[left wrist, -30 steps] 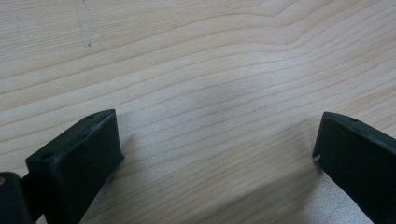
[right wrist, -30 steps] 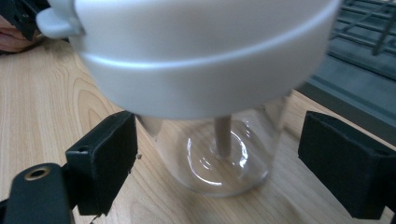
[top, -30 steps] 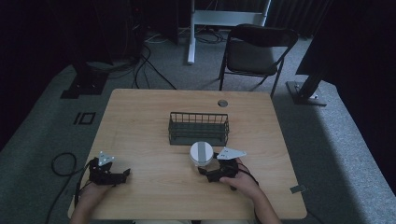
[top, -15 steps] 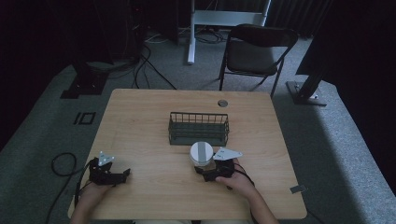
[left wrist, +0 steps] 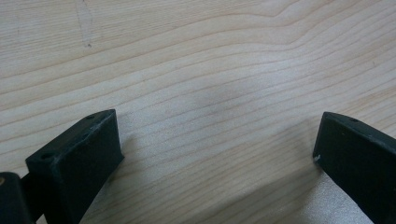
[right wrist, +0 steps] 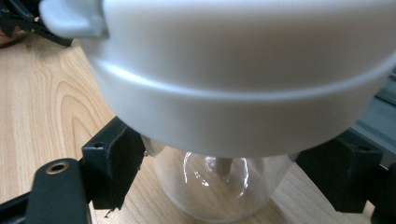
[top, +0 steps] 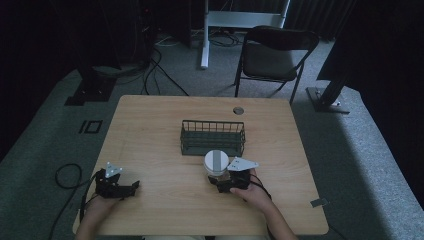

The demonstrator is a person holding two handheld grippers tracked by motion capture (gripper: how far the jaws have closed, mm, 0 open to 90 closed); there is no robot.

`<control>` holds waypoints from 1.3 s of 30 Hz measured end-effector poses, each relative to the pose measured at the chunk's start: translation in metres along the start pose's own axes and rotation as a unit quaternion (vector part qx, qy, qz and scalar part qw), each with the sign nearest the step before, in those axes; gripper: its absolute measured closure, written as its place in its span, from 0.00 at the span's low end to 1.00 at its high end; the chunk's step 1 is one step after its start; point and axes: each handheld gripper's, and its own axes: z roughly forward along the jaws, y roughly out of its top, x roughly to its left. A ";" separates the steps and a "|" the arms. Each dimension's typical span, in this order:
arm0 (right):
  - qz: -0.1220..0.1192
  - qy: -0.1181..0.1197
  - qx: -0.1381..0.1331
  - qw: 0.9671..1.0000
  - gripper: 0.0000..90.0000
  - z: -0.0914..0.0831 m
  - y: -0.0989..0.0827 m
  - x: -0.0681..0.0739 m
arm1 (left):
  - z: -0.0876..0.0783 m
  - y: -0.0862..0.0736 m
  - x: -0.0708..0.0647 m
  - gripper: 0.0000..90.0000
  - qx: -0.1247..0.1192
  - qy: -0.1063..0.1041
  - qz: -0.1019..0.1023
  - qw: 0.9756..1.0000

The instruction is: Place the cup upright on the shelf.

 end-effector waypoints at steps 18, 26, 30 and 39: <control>-0.017 0.001 -0.019 1.000 0.21 -0.017 0.021 0.002 | 0.000 0.000 0.000 0.01 0.000 0.000 0.000 1.000; -0.018 0.003 -0.032 0.999 0.21 -0.026 0.034 0.001 | 0.000 0.000 0.000 0.01 0.000 0.000 0.000 1.000; -0.020 0.000 -0.033 0.999 0.21 -0.029 0.041 -0.001 | 0.000 0.000 0.000 0.01 0.000 0.000 0.000 1.000; -0.010 -0.005 -0.058 0.998 0.21 -0.039 0.062 -0.009 | 0.000 0.000 0.000 0.01 0.000 0.000 0.000 1.000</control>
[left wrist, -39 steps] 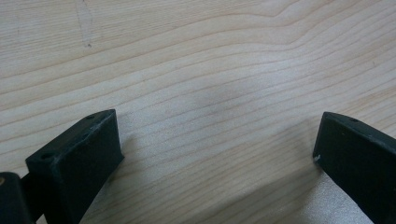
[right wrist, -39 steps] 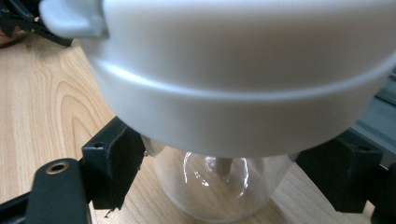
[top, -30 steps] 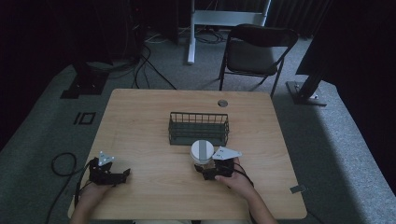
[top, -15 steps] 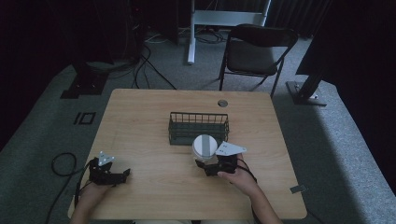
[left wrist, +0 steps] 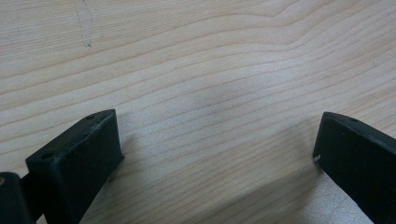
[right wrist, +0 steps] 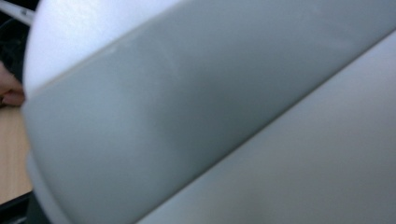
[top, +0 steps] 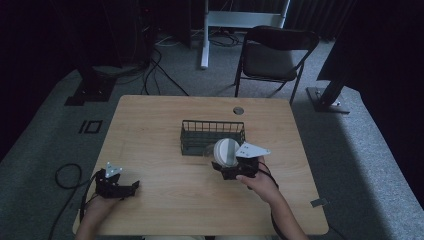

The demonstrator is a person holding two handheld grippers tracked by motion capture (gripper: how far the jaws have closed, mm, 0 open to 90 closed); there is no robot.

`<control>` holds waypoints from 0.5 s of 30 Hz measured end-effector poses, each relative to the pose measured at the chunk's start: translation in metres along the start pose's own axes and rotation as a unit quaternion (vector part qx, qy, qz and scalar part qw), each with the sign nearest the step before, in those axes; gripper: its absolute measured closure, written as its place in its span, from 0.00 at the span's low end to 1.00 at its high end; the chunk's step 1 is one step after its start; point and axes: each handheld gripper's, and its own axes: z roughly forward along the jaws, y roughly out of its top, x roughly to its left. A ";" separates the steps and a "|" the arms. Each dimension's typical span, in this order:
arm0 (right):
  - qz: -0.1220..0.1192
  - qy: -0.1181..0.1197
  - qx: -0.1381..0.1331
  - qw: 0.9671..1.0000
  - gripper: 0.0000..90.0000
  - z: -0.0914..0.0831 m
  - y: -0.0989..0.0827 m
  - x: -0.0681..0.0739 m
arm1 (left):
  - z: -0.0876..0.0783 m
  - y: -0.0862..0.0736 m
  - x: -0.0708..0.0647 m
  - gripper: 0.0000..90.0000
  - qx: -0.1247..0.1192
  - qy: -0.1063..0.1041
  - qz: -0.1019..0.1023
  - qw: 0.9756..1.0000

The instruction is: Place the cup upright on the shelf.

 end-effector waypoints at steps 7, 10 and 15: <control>0.018 -0.023 -0.016 0.999 0.21 -0.004 0.025 -0.016 | 0.000 0.000 0.000 0.01 0.000 0.000 0.000 1.000; 0.022 -0.040 -0.010 0.999 0.21 -0.003 0.035 -0.025 | 0.000 0.000 0.000 0.01 0.000 0.000 0.000 1.000; 0.033 -0.069 0.008 0.997 0.21 0.004 0.046 -0.036 | 0.000 0.000 0.000 0.01 0.000 0.000 0.000 1.000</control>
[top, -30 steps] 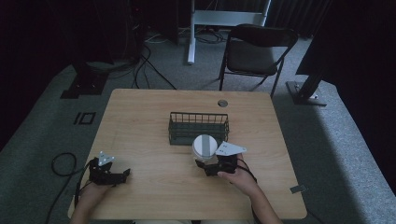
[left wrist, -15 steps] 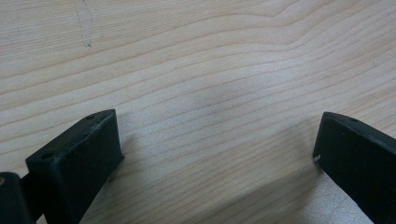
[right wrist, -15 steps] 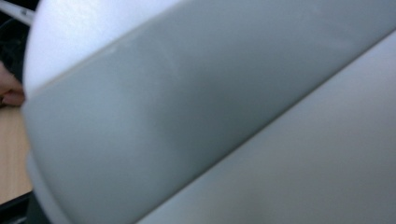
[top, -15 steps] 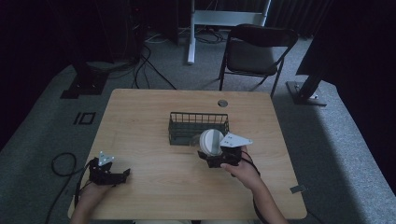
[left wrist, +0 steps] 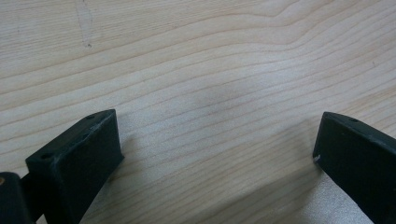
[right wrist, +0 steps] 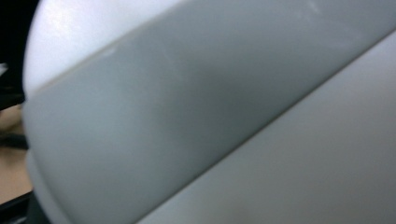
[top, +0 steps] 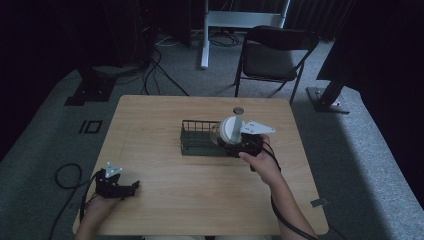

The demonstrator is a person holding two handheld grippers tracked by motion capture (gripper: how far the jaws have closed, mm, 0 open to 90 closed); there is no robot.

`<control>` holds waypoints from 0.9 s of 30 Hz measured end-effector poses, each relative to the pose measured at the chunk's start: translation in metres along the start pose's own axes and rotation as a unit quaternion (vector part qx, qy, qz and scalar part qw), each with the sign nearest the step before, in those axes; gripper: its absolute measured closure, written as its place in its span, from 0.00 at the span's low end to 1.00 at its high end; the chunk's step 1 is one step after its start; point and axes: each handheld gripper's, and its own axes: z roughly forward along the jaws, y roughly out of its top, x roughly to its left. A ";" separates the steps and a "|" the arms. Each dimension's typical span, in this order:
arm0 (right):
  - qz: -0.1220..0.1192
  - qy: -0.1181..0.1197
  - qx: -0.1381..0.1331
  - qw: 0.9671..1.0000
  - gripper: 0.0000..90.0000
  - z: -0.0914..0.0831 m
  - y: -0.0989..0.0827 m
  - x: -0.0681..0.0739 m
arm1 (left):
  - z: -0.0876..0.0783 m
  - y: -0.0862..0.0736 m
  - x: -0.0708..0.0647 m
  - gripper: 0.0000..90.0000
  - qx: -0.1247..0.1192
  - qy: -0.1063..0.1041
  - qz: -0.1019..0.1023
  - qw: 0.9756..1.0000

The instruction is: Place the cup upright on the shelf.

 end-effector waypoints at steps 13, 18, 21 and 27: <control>0.042 -0.065 0.070 0.995 0.21 0.037 0.014 -0.005 | 0.000 0.000 0.000 0.01 0.000 0.000 0.000 1.000; 0.069 -0.082 0.101 0.989 0.21 0.053 0.016 0.000 | 0.000 0.000 0.000 0.01 0.000 0.000 0.000 1.000; 0.076 -0.091 0.115 0.986 0.21 0.059 0.015 0.003 | 0.000 0.000 0.000 0.01 0.000 0.000 0.000 1.000; 0.086 -0.105 0.132 0.982 0.21 0.068 0.013 0.003 | 0.000 0.000 0.000 0.01 0.000 0.000 0.000 1.000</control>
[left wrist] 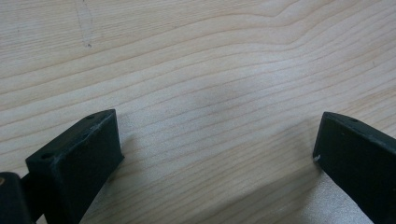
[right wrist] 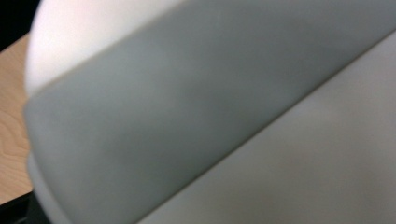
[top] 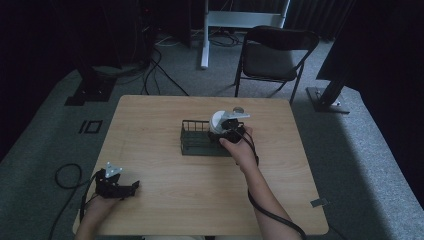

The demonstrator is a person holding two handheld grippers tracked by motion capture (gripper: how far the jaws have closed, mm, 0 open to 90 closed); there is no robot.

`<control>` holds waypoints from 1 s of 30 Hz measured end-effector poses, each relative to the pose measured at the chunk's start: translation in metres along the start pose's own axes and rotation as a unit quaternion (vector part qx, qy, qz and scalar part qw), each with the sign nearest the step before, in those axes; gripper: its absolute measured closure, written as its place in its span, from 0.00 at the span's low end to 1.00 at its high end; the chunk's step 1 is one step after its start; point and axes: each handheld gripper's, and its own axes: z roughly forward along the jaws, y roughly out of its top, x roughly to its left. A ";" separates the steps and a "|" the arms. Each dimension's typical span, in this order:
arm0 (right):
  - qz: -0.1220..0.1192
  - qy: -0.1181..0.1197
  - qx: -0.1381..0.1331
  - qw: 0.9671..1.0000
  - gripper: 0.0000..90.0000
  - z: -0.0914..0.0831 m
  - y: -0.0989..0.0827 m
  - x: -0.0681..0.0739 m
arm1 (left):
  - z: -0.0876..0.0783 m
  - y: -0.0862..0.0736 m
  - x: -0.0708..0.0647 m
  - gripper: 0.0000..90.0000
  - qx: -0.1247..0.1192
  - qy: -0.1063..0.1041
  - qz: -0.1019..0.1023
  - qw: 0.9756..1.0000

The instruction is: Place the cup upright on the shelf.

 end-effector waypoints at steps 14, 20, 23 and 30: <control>0.015 -0.002 0.060 0.998 0.21 0.017 0.005 -0.004 | 0.000 0.000 0.000 0.01 0.000 0.000 0.000 1.000; 0.004 -0.008 0.077 0.997 0.21 0.023 0.008 0.000 | 0.000 0.000 0.000 0.01 0.000 0.000 0.000 1.000; 0.007 -0.006 0.079 0.997 0.21 0.025 0.008 0.001 | 0.000 0.000 0.000 0.01 0.000 0.000 0.000 1.000; -0.007 -0.011 0.078 0.997 0.21 0.028 0.009 0.004 | 0.000 0.000 0.000 0.01 0.000 0.000 0.000 1.000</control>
